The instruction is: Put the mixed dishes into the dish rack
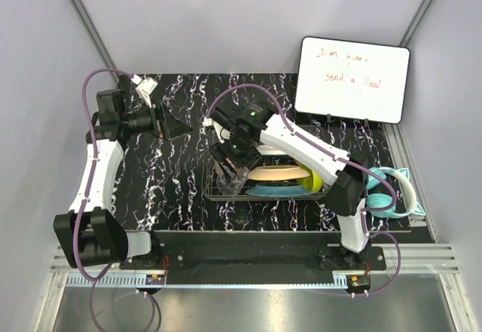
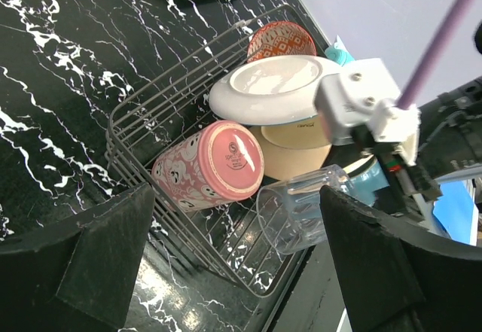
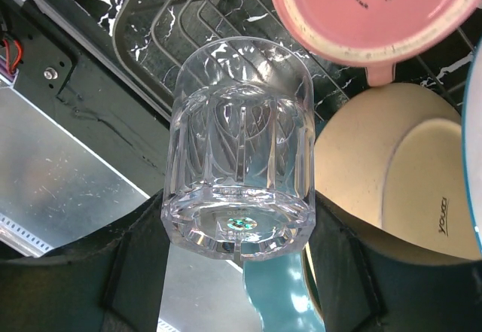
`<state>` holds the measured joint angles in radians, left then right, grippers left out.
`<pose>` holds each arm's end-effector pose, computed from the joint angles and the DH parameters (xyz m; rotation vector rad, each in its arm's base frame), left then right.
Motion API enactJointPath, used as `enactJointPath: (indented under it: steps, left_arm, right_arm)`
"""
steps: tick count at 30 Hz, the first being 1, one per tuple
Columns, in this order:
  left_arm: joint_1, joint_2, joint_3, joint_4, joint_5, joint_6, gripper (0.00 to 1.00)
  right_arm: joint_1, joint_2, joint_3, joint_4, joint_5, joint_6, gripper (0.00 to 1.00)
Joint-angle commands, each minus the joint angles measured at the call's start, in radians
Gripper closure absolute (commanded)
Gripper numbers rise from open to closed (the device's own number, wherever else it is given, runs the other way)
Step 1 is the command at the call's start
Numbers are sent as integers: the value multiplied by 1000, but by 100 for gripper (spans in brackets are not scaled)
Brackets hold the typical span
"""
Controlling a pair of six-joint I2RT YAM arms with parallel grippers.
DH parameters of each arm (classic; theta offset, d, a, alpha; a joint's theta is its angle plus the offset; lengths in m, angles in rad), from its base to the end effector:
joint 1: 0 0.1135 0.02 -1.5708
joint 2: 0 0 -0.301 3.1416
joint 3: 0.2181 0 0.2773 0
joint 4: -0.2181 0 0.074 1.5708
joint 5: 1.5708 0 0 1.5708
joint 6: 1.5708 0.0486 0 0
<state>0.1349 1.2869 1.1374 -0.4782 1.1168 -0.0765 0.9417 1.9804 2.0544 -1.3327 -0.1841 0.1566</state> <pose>0.2927 -0.0043 0.3655 0.4040 1.9659 -1.1657 0.2534 0.3633 0.3536 -1.1618 2.6947 0.4720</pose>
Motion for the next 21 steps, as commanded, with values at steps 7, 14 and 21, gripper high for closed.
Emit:
enactJointPath:
  steps: [7, 14, 21]
  left_arm:
    - [5, -20, -13, 18, -8, 47, 7]
    - [5, -11, -16, 16, -12, 49, 7]
    - [5, -6, -13, 16, -11, 41, 7]
  right_arm:
    - [8, 90, 102, 10, -23, -25, 100]
    - [8, 146, 118, 12, -2, -31, 100]
    - [8, 170, 89, 26, 72, -40, 100]
